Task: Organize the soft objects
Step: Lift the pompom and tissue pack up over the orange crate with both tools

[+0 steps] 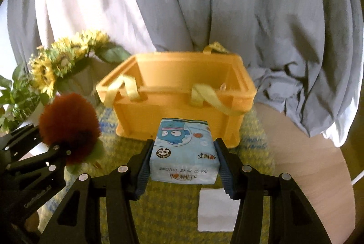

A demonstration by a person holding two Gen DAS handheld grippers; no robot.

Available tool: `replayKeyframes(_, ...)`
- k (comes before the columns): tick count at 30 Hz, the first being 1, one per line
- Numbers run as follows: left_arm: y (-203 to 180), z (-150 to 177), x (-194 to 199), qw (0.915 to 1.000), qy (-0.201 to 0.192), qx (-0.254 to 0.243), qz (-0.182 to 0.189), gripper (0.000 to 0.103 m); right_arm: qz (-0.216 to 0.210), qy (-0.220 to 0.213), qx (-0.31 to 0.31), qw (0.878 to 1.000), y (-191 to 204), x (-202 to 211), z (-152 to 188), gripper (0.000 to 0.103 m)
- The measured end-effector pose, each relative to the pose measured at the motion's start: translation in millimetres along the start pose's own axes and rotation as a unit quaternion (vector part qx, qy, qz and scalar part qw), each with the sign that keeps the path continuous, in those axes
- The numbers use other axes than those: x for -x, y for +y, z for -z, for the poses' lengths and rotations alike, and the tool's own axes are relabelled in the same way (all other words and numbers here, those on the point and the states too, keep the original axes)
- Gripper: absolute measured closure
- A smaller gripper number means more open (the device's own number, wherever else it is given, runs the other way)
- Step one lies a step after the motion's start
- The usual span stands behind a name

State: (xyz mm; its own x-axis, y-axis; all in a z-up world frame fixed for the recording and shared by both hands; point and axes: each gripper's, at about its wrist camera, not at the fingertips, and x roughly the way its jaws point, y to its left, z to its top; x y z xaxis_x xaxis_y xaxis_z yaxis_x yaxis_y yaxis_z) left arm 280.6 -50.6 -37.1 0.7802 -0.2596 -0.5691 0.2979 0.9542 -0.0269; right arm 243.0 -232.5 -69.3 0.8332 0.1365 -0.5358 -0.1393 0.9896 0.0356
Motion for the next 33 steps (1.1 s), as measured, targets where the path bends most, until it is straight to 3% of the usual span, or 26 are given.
replayKeyframes(20,-1.9,-64.2,29.0,0.9938,-0.11,-0.019,-0.008,0.066,0.007,-0.111,-0.006,0.994,-0.9,36.0,-52.8,0.05)
replayKeyframes(33,8.1,-94.3,-1.3,0.993,-0.115,-0.019,-0.014,0.066,0.019,-0.139,-0.003,0.99,-4.7,19.9,-82.5,0.05)
